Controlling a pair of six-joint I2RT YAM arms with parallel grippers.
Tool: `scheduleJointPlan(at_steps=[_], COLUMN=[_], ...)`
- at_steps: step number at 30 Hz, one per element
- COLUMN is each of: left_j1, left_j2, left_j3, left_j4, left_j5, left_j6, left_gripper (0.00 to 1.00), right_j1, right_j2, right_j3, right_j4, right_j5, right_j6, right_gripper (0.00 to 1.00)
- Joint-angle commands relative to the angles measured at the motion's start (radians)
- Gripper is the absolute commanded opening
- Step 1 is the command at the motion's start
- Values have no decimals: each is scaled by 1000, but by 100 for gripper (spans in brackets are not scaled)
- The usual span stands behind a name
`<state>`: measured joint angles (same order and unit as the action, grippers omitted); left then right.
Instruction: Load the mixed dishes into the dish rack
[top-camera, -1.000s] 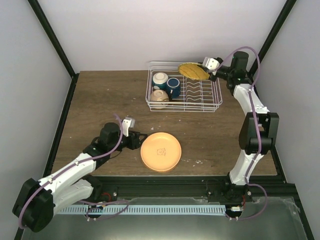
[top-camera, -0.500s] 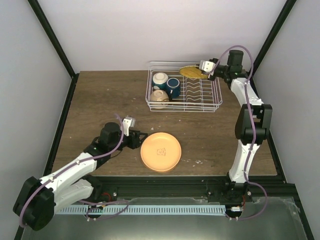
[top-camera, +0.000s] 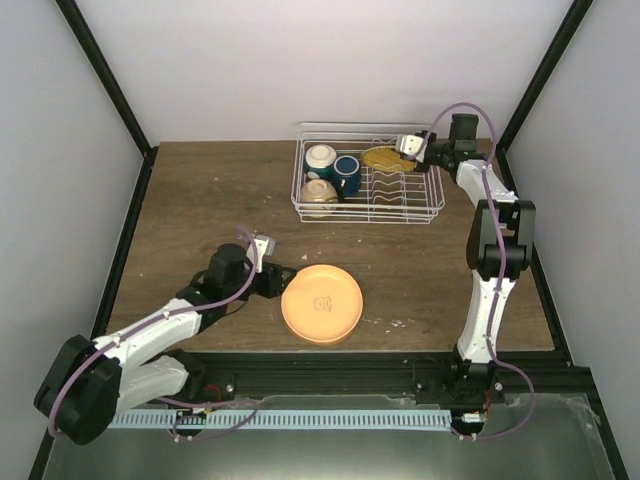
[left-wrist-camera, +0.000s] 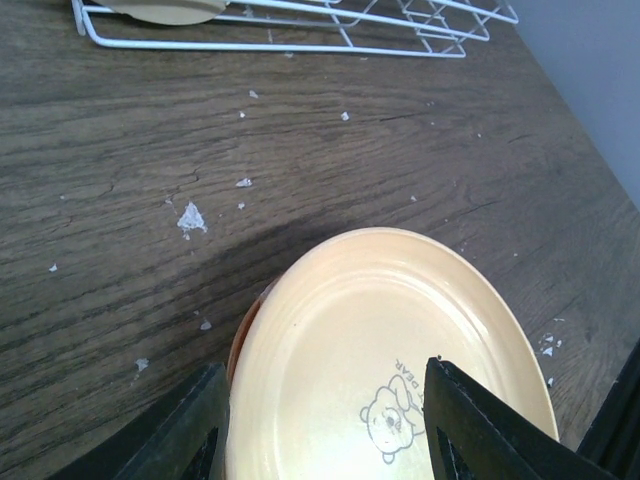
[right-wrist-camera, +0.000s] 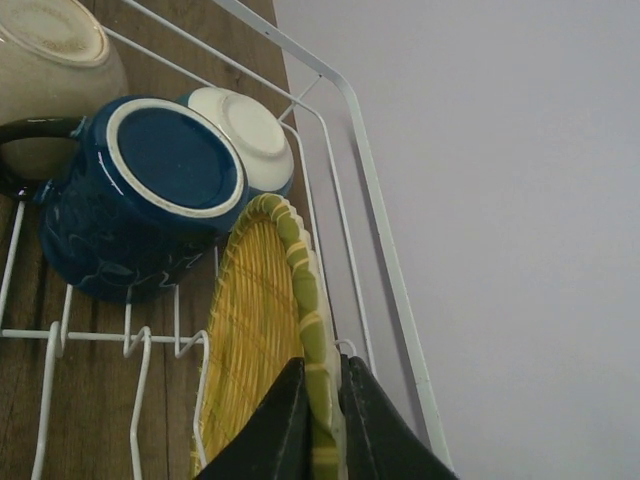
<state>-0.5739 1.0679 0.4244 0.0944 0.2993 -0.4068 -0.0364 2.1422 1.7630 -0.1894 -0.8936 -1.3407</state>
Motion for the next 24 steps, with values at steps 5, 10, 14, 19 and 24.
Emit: scheduleJointPlan(at_steps=[5, 10, 14, 19, 24], left_j1=[-1, -1, 0, 0, -1], left_j2=[32, 12, -21, -52, -39], left_j3=[5, -9, -27, -39, -32], left_j4=[47, 40, 40, 31, -12], left_j5=[-1, 1, 0, 0, -46], left_j6=[5, 2, -3, -2, 10], left_gripper=[56, 56, 56, 56, 56], right_j1=[-9, -8, -9, -8, -8], right_j2=[-56, -108, -202, -324, -486], right_j3=[-109, -174, -297, -424, -531], right_j4=[204, 215, 270, 270, 361], right_j5=[-3, -6, -2, 25, 57], right_j6=[61, 58, 68, 86, 293], right_gripper=[33, 66, 82, 90, 94])
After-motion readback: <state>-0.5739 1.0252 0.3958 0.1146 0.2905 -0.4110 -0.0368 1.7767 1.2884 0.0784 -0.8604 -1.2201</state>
